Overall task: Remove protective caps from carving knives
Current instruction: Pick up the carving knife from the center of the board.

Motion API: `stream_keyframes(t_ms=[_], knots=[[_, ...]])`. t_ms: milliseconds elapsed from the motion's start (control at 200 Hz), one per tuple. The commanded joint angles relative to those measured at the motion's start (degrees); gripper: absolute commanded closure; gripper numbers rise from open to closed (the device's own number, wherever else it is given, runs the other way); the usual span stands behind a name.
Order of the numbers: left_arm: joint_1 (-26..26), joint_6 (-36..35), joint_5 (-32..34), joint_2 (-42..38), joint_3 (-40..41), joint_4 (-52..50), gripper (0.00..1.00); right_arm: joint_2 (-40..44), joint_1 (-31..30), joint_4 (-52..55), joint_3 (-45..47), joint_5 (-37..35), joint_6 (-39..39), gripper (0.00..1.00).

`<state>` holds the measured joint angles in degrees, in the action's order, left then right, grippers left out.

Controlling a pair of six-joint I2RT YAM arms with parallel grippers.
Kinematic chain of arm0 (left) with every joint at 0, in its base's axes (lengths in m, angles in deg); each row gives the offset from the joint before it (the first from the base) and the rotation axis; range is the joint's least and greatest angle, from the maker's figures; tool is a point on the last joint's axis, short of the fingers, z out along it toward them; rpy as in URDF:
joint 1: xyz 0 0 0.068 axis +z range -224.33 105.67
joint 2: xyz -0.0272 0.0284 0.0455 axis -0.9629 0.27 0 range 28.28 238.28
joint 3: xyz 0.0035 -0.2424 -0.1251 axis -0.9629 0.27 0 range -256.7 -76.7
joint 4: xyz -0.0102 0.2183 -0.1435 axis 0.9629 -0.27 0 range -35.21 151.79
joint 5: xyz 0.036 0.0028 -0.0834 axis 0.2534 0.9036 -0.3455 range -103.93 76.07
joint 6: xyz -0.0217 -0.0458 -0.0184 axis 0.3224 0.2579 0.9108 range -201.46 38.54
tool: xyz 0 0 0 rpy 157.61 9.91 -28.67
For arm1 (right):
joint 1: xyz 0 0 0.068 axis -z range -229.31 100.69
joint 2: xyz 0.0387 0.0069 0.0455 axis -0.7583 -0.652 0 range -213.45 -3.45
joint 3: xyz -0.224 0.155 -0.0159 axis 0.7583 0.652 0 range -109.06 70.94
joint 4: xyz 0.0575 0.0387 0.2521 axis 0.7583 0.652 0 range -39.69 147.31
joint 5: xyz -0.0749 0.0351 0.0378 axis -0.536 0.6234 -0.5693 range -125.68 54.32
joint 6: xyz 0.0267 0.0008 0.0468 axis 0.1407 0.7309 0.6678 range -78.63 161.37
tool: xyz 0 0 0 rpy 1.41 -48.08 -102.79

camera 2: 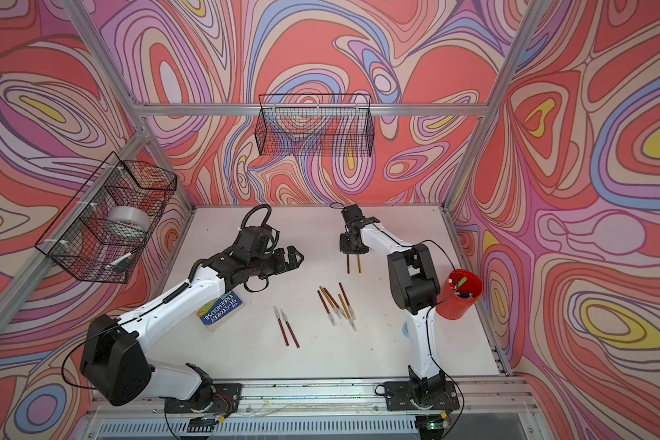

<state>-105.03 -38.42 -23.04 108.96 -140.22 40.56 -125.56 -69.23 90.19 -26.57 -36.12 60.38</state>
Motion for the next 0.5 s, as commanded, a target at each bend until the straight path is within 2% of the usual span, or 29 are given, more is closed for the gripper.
stream_keyframes(t_ms=[0, 356, 496], knots=[[0.5, -0.4, 2.2, -2.3, 2.2, -3.1, 0.0, 5.9, -1.7, -0.1, 3.3, -1.2, 0.5, 0.75], [0.7, 1.0, 4.8, -8.6, 8.0, -4.5, 0.0, 22.3, -5.0, -2.7, 19.4, -1.8, 2.0, 0.74], [0.7, 1.5, 5.3, -10.2, 9.4, -4.5, 0.0, 25.6, -6.1, -3.1, 22.9, -1.6, 2.7, 0.74]])
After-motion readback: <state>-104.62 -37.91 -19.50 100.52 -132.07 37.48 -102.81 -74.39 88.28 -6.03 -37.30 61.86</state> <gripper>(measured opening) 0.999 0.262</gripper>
